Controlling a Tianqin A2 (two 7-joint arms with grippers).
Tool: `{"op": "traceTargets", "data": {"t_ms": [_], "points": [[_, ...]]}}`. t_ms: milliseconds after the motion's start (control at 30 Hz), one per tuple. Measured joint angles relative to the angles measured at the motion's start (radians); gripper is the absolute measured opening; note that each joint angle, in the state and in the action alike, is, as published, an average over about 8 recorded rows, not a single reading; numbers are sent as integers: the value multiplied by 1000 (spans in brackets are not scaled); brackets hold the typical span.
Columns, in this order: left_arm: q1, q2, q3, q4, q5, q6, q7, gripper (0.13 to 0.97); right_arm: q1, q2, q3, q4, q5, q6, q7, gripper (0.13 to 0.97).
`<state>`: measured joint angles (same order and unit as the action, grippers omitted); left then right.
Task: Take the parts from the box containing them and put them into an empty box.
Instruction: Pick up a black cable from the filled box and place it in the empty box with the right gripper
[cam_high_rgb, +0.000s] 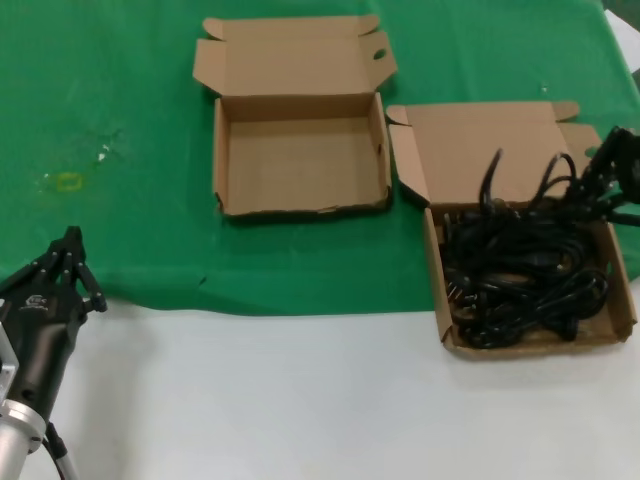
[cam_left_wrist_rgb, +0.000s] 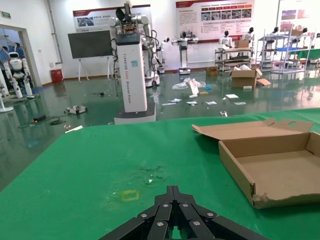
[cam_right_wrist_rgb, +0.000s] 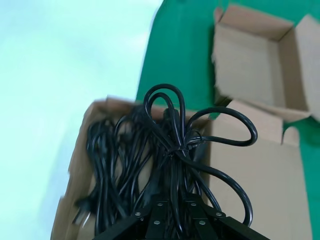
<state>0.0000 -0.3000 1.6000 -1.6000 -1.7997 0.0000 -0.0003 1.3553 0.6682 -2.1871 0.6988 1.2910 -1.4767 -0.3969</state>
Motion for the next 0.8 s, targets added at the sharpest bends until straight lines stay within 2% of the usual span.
{"op": "traceTargets", "data": {"t_ms": [267,600,800], "points": [[0,0,0,0,0,0,0,144,11,-39,20,-11,38,-4,54,177],[0,0,0,0,0,0,0,144,73,-127,15,-146,38,50,3,177],[0,0,0,0,0,0,0,144,109,-159,12,-176,35,68,2,177]]}}
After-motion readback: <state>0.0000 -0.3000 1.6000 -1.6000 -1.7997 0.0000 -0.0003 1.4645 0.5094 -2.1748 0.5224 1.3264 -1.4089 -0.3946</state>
